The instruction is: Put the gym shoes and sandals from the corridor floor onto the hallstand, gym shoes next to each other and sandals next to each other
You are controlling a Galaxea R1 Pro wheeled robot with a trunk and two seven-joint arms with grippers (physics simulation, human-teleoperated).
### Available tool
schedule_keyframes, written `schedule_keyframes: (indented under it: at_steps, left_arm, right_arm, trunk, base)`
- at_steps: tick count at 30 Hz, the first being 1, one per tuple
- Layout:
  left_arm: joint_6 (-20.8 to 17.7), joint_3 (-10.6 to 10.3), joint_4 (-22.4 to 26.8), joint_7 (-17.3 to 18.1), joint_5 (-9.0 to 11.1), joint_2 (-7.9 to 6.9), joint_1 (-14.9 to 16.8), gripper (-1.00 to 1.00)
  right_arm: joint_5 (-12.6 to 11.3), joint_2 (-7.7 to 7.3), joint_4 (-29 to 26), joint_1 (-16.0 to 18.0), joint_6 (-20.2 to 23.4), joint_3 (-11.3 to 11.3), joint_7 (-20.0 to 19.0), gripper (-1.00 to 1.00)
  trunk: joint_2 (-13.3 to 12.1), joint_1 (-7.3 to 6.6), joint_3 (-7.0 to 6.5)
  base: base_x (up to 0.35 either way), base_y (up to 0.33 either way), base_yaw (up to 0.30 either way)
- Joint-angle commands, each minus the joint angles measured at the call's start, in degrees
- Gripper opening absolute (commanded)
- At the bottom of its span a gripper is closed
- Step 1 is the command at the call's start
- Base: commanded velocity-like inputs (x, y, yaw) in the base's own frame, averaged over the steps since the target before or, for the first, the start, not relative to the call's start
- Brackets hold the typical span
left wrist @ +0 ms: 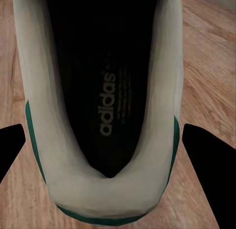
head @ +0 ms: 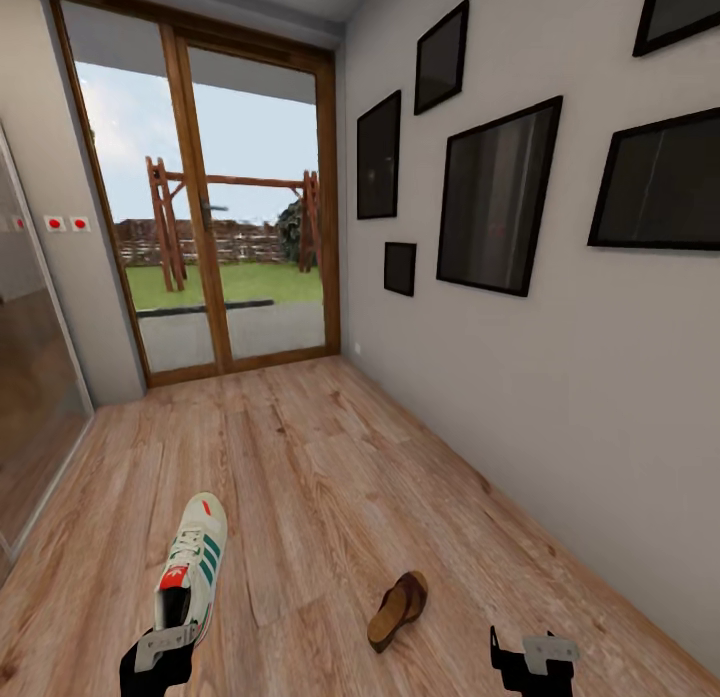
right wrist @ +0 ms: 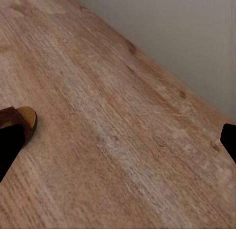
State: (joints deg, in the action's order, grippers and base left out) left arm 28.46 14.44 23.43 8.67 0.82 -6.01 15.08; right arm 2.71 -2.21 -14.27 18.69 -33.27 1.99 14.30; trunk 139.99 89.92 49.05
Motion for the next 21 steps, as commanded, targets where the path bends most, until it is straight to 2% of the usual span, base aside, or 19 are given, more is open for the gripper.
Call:
schedule_keyframes:
  at_steps: [1,12,21]
  left_arm:
    - [0.1,0.4,-0.1,0.6,0.1,0.04,0.0,-1.00]
    - [0.2,0.3,0.0,0.6,0.0,0.04,0.0,-1.00]
    - [0.2,0.3,0.0,0.6,0.1,0.04,0.0,-1.00]
  right_arm:
    - [0.3,0.01,0.0,0.0,0.0,0.2,0.5,1.00]
    - [0.3,0.16,0.1,0.0,0.0,0.2,0.5,1.00]
    - [0.3,0.19,0.1,0.0,0.0,0.2,0.5,1.00]
  trunk:
    - [0.0,-0.02,0.05]
    - [0.0,-0.02,0.05]
    - [0.0,-0.02,0.05]
  base:
    - [0.000,0.000,0.000]
    - [0.016,0.008,0.000]
    - [0.193,0.221,0.000]
